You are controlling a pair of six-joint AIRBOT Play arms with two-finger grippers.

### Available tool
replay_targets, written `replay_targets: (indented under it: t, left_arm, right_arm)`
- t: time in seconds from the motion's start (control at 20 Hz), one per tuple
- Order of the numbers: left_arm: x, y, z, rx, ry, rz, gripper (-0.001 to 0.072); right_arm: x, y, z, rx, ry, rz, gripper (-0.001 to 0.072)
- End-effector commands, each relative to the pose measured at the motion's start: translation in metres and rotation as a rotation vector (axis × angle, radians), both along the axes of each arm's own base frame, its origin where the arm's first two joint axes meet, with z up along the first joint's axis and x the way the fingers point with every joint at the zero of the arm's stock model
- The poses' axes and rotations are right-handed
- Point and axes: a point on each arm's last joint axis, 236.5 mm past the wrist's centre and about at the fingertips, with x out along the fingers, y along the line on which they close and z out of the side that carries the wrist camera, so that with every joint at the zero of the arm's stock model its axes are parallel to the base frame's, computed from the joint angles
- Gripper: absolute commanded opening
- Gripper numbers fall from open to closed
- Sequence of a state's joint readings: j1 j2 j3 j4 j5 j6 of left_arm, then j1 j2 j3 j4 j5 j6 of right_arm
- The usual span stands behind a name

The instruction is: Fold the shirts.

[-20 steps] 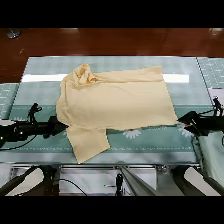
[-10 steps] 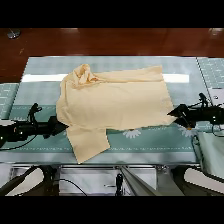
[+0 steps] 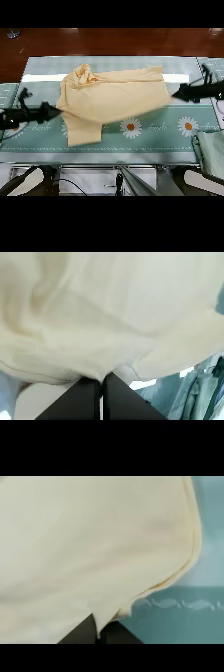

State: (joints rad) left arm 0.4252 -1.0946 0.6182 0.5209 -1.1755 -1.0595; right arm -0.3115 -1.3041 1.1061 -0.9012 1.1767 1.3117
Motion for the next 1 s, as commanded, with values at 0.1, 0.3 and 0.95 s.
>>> replay_targets:
  t: [0.1, 0.3, 0.95]
  left_arm:
    - [0.094, 0.012, 0.266, 0.011, -0.640, 0.038, 0.0024]
    - [0.061, 0.016, 0.430, 0.298, -0.983, 0.048, 0.0024]
    - [-0.183, 0.051, 0.528, 0.972, -1.154, 0.414, 0.0023]
  right_arm:
    - [0.050, -0.010, 0.261, -0.226, -0.501, -0.035, 0.0025]
    - [-0.022, 0.003, 0.399, -0.329, -0.788, -0.038, 0.0024]
    - [-0.272, 0.003, 0.419, -0.575, -0.856, -0.221, 0.0025]
